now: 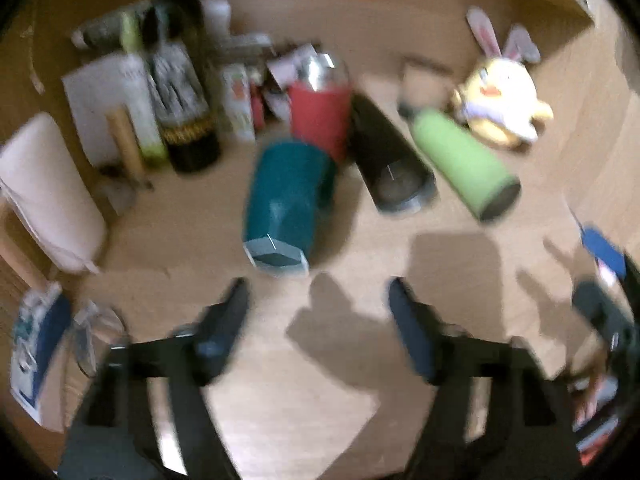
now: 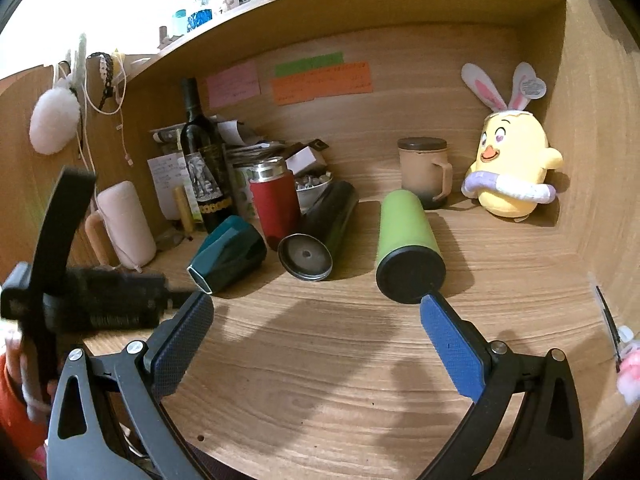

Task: Flip cup upside down
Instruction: 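Lift the green cup with the left tool and rotate it upright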

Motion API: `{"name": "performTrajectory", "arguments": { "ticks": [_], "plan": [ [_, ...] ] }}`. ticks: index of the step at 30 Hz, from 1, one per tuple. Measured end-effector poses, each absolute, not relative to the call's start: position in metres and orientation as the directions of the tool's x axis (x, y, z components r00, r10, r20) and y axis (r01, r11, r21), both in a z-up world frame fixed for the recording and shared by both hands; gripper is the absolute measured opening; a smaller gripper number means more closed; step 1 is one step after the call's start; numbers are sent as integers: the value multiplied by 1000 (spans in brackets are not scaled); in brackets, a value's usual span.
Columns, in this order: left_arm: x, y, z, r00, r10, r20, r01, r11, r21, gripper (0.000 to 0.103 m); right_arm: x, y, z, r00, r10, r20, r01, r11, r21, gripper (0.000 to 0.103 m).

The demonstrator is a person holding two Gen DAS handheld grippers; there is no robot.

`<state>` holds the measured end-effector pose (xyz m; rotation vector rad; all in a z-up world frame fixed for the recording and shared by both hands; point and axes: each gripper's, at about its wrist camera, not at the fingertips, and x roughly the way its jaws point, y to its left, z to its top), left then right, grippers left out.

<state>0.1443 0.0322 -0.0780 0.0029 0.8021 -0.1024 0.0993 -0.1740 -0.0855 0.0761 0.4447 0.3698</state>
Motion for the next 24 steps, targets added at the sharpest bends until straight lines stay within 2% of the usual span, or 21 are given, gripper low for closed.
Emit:
{"name": "performTrajectory", "arguments": {
  "ticks": [6,12,18,24],
  "plan": [
    [215,32,-81,664,-44,-747,77,997,10,76,98,-171,-82,842,360,-402,-334,933,137,103],
    [255,41,-101,598,-87,-797,72,996,-54,72,103,-173,-82,842,347,-414,-325,937,124,103],
    [245,40,-103,611,-90,-787,64,996,-63,72,111,-177,-87,834,355,-423,-322,935,150,103],
    [204,22,-103,610,-119,-783,103,992,-70,72,109,-174,-95,822,367,-436,-334,930,152,103]
  ]
}}
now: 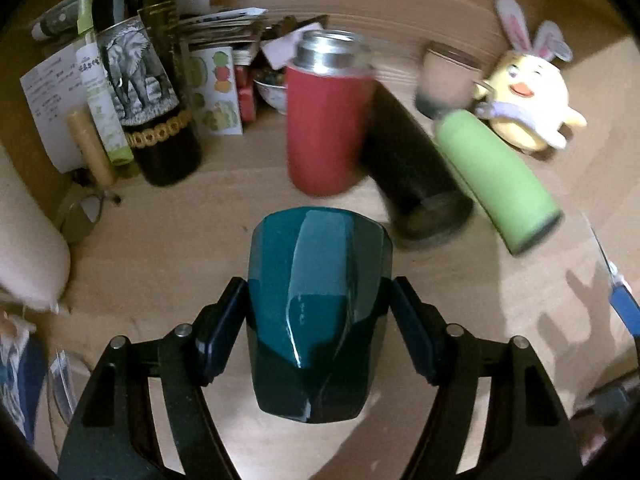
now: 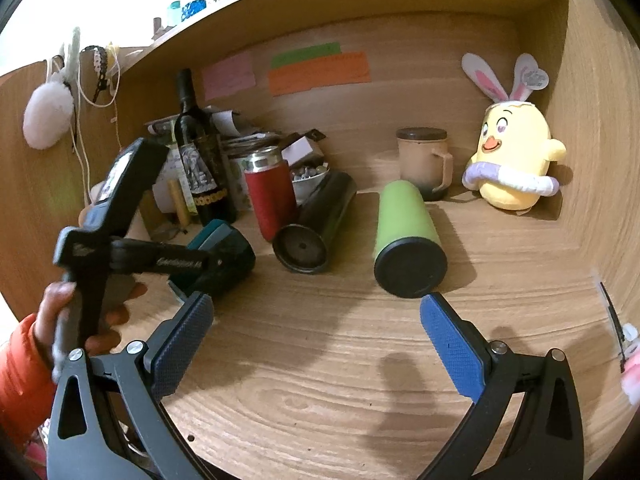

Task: Flip cup upside down
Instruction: 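Lift the green cup with the left tool and rotate it upright, then grasp the green cup with the right tool while the left tool holds it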

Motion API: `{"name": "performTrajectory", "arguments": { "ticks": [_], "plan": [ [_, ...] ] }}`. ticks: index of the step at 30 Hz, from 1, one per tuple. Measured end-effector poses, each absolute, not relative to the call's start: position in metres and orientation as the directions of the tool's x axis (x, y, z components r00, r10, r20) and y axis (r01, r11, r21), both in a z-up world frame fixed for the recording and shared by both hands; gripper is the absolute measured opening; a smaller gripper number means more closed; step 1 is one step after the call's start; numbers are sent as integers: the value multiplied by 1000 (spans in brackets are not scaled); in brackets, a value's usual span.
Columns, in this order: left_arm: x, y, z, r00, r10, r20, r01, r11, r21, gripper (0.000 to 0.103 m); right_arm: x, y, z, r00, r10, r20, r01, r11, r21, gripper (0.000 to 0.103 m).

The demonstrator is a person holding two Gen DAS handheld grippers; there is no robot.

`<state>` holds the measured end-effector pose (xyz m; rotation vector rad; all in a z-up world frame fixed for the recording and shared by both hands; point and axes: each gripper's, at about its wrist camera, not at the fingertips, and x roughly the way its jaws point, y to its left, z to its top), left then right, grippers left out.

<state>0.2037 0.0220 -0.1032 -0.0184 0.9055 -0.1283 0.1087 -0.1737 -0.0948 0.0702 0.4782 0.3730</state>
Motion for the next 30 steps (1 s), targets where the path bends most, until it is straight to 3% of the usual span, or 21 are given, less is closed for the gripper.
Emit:
{"name": "performTrajectory", "arguments": {
  "ticks": [8,16,23,26,30],
  "plan": [
    [142,-24,-105,639,-144,-755,143,987,-68,72,92,-182,-101,824,341,-453,-313,940,138,103],
    [127,-52,-103,631,-171,-756,193,979,-61,72,77,-204,-99,841,294,-453,-259,956,141,103],
    [105,-21,-75,687,-211,-696,205,974,-93,72,71,-195,-92,840,313,-443,-286,950,127,103],
    [90,4,-62,740,-178,-649,172,982,-74,79,73,-178,-94,825,345,-447,-321,938,131,103],
    [83,38,-56,784,-91,-614,91,995,-32,80,82,-148,-105,787,395,-474,-369,917,151,103]
  ]
}}
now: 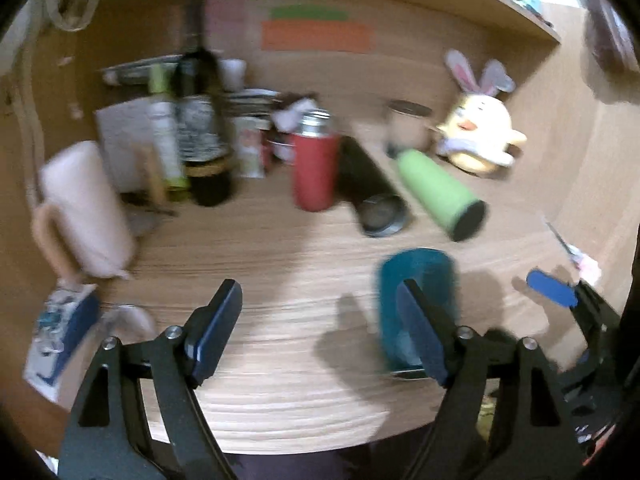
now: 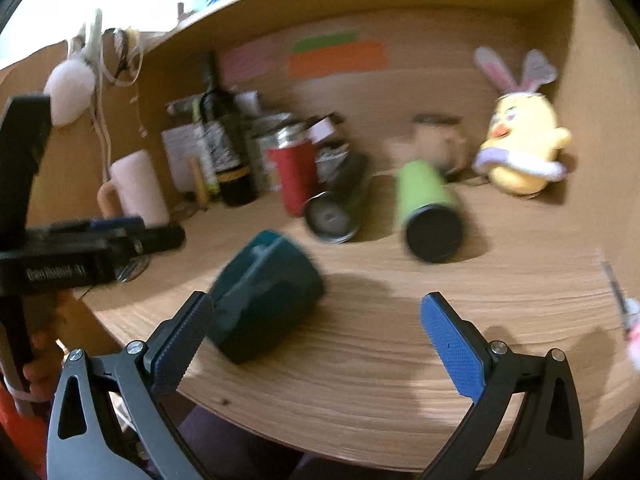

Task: Flip cup upside down
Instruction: 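Grasp the green cup with the right tool while the left tool holds it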

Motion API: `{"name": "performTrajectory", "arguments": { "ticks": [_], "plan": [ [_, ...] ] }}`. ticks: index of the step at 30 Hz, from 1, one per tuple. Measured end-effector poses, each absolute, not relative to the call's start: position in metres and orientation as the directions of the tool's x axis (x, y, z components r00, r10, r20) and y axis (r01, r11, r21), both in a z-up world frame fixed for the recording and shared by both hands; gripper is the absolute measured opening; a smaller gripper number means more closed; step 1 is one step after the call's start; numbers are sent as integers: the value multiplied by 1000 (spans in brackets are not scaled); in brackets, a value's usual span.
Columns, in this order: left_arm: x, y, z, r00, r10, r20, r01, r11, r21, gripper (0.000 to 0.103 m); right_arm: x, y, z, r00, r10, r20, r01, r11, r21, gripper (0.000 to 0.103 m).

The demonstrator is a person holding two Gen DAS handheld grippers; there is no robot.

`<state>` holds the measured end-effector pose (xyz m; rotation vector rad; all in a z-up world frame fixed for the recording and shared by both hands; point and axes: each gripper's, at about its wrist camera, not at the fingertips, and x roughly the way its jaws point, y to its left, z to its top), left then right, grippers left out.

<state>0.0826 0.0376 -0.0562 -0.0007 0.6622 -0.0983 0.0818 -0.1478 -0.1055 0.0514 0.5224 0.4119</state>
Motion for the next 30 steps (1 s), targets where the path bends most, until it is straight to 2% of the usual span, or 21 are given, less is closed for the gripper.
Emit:
{"name": "performTrajectory", "arguments": {
  "ticks": [4,6,8,11,13,15,18,23,30],
  "plan": [
    [85,67,-61,778,-104,-619,67,994,-82,76,98,-114,-127,739,433,-516,-411,897,164,103],
    [85,71,-63,772,-120,-624,80,993,-92,65,105,-97,-138,728,423,-540,-413,899,146,103],
    [84,70,-66,770,-138,-623,101,990,-95,60,108,-87,-144,733,410,-543,-406,904,135,103],
    [82,63,-68,767,-175,-618,152,984,-90,47,110,-84,-148,750,394,-531,-388,912,130,102],
    [83,56,-69,763,-201,-615,184,979,-91,39,111,-87,-150,751,397,-527,-384,913,139,97],
    [85,45,-70,755,-234,-613,225,970,-93,29,113,-89,-153,747,400,-530,-388,911,141,83],
    [90,30,-72,744,-265,-613,264,960,-94,21,116,-97,-154,726,428,-538,-408,898,163,70],
    [97,10,-75,730,-289,-619,297,950,-93,16,111,-105,-152,722,438,-535,-428,891,152,58],
    [103,-11,-77,749,-259,-610,298,954,-38,16,103,-115,-152,722,452,-523,-448,882,145,57]
  ]
}}
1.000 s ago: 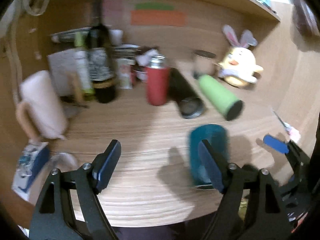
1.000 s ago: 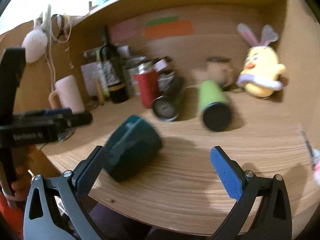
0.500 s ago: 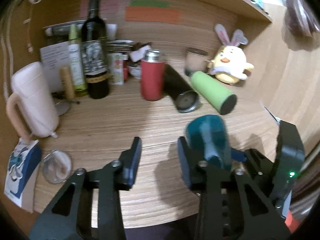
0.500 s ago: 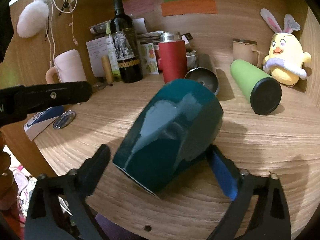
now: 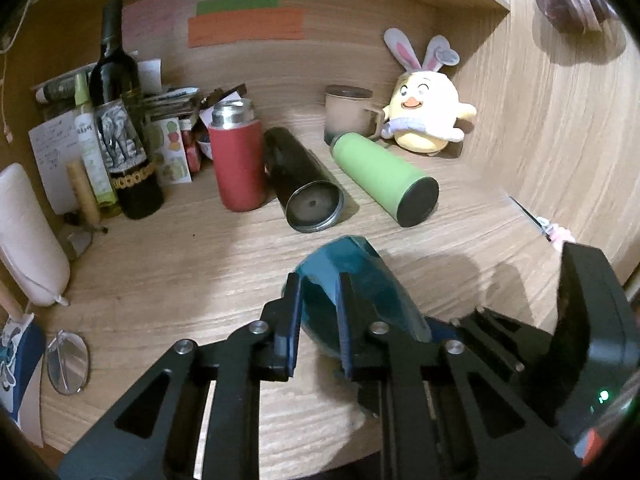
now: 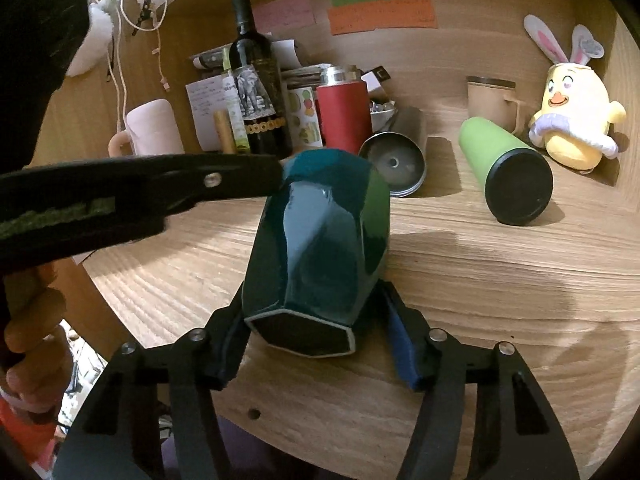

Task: Flip cup upside down
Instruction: 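Grasp the green cup with the right tool while the left tool holds it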

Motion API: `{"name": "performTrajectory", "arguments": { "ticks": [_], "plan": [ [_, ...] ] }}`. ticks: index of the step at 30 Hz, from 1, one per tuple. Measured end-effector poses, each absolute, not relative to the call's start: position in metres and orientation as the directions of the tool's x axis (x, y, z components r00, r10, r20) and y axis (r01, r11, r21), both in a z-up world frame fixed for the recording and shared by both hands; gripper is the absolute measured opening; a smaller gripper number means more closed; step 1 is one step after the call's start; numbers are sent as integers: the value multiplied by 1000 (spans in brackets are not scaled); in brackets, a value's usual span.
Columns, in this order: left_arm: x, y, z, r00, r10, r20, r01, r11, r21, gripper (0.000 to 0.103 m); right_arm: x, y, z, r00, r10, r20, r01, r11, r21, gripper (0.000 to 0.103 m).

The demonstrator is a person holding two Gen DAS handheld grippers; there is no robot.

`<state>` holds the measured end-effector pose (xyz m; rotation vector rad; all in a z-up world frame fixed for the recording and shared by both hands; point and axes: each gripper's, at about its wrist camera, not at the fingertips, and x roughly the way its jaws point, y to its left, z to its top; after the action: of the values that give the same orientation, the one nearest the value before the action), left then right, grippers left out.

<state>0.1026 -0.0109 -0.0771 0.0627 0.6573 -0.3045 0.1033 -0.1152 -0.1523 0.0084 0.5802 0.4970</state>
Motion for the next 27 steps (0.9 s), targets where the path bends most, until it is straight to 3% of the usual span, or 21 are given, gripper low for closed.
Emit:
{"name": "performTrajectory", "arguments": {
  "ticks": [23,27],
  "plan": [
    [128,3,-72,746,-294,-597,296,950,-98,16,106,-118,-117,780,449,-436,-461,883,85,55],
    [133,6,-74,740,-305,-599,299,948,-113,6,113,-114,-116,777,454,-437,-473,878,71,50]
  ]
}}
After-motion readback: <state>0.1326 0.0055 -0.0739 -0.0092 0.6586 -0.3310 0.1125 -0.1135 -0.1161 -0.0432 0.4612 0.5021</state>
